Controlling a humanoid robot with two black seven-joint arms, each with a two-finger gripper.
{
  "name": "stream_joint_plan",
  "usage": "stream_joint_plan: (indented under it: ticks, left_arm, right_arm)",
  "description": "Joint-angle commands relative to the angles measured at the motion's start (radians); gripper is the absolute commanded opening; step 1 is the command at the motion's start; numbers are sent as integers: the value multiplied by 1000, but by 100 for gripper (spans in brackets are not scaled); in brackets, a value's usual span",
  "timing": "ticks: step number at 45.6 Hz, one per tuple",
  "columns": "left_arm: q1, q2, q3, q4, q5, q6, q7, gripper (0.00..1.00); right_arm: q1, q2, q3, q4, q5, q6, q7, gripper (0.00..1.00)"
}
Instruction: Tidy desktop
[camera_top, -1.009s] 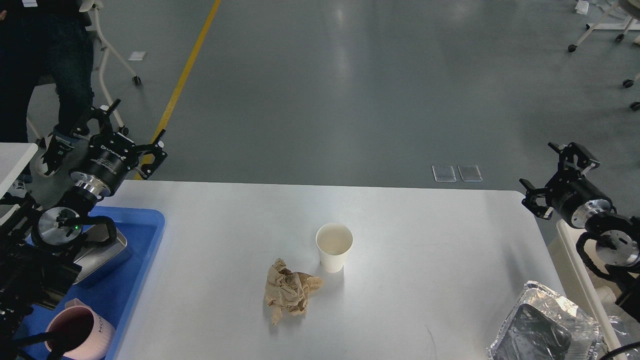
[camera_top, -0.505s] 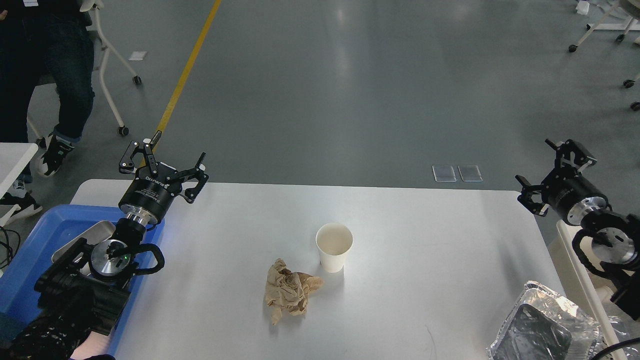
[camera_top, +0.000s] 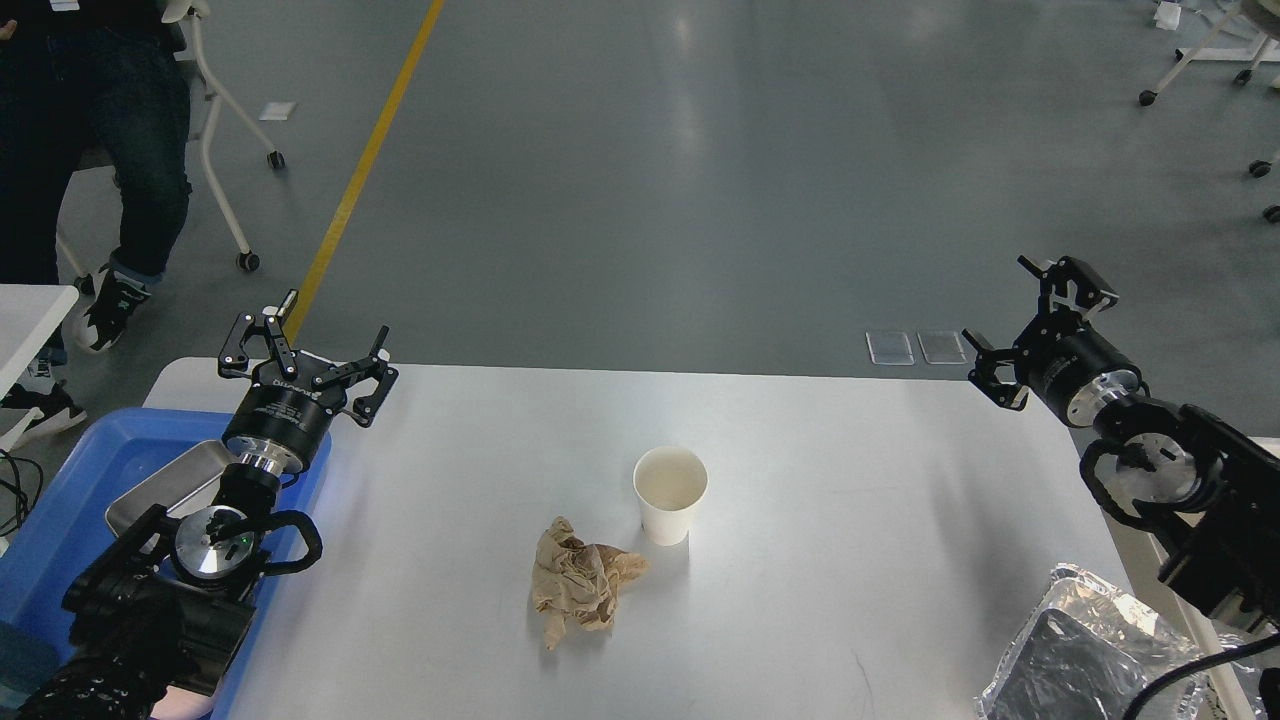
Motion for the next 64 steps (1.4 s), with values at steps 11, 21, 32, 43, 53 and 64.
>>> stream_joint_plan:
  ticks: [11,21,32,43,53,64]
  left_arm:
    - [0,2,12,0,5,-7,1,97]
    - [2,15,17,0,13,-10,8,97]
    - [26,48,20,0,16,-21,12,97]
    - [25,57,54,0,16,-20,12,97]
    - [25,63,68,0,16,-20,12,97]
    - [25,66,72,0,16,-20,12,97]
  right_arm:
    - [-63,-382,-93,439,-393,-3,4,100]
    - [-128,-783,-95,797,-592,-2,56,100]
    - [-129,-1126,-139,998,-833,-2,137,100]
    - [-129,-1343,-299,1072,-907,-5,186,100]
    - [-128,-1404,-337,1070,-938,-11,192,100]
    - [-123,-1409,-348,1070,-938,-11,191,100]
